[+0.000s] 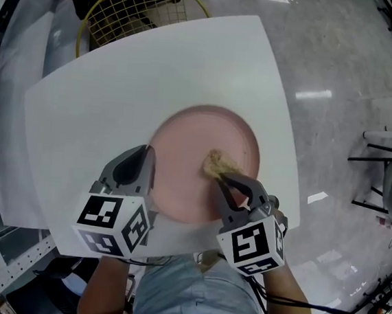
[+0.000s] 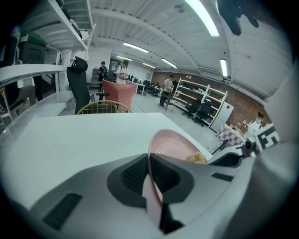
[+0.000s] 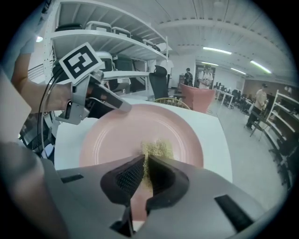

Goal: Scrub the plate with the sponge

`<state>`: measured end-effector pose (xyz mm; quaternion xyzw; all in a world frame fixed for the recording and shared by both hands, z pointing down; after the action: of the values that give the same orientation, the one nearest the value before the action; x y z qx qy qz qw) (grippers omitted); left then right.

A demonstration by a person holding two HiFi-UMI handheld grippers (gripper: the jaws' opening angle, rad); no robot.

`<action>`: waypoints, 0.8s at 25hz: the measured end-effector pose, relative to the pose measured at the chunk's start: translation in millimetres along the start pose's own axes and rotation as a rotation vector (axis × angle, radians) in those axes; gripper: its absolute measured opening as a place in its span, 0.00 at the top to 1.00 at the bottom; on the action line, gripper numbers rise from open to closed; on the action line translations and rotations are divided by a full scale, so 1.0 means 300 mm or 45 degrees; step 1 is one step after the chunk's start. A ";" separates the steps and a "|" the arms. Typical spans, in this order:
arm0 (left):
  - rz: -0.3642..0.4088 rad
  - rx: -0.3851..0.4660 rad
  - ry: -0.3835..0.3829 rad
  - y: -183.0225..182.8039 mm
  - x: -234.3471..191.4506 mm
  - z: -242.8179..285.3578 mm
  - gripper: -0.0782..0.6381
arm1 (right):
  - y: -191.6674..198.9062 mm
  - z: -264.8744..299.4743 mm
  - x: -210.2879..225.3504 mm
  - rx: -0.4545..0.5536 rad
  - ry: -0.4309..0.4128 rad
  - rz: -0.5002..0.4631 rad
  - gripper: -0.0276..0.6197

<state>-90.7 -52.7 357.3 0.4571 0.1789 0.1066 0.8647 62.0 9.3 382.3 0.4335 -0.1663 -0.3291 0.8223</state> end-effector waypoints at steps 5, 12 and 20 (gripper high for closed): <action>0.013 -0.001 0.007 0.016 -0.003 0.011 0.86 | -0.029 -0.017 0.063 0.064 0.099 0.046 0.91; 0.059 -0.005 -0.002 0.077 -0.044 0.046 0.86 | -0.086 -0.006 0.066 0.147 0.099 0.067 0.91; 0.114 -0.036 -0.007 0.144 -0.085 0.077 0.86 | -0.102 0.025 0.059 0.144 0.097 0.066 0.91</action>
<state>-105.4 -54.8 410.7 0.4528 0.1542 0.1464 0.8659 58.5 -20.0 361.1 0.4871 -0.1645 -0.2811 0.8103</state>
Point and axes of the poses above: the fingertips, and each gripper's own axes: z forward along the fingers, x to its right, y out of its underside, the point moved 3 cm from there along -z, backward along the fingers, and after that the axes turned 12 degrees about x, right-handed, at the moved point
